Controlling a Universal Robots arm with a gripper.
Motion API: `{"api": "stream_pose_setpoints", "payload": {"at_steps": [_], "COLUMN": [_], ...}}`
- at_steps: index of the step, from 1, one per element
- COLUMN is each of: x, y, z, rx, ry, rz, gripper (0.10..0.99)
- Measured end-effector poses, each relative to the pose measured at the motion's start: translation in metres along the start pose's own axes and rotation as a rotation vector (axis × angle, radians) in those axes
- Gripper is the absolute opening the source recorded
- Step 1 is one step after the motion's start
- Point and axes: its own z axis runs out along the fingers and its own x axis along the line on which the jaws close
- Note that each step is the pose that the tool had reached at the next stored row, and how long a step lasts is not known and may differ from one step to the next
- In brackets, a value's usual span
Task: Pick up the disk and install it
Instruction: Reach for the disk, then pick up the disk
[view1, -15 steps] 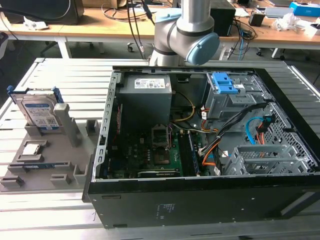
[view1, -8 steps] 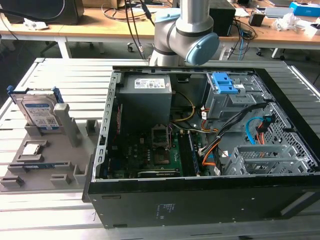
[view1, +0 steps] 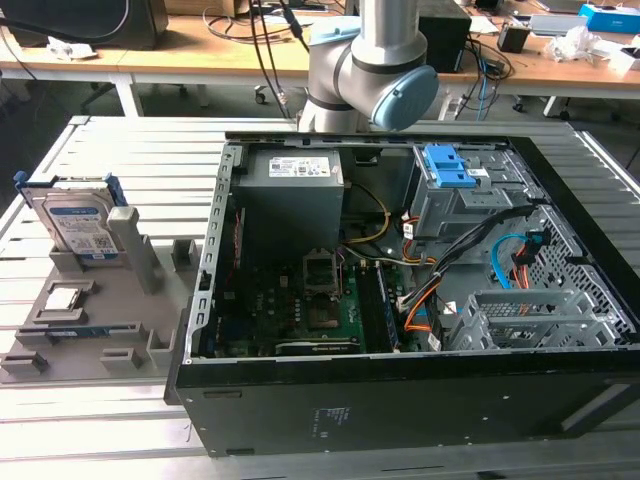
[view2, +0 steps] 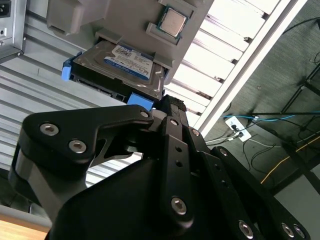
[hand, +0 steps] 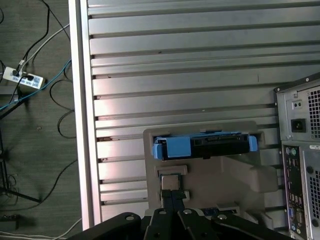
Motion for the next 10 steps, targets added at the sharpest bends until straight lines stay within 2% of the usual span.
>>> {"api": "stream_pose_setpoints", "payload": {"at_steps": [6, 10], "x": [0.0006, 0.0006], "y": [0.0, 0.0], "z": [0.0, 0.0], "rx": [0.0, -0.002], "ry": [0.0001, 0.0042], "rz": [-0.002, -0.091], "gripper": [0.106, 0.106]}}
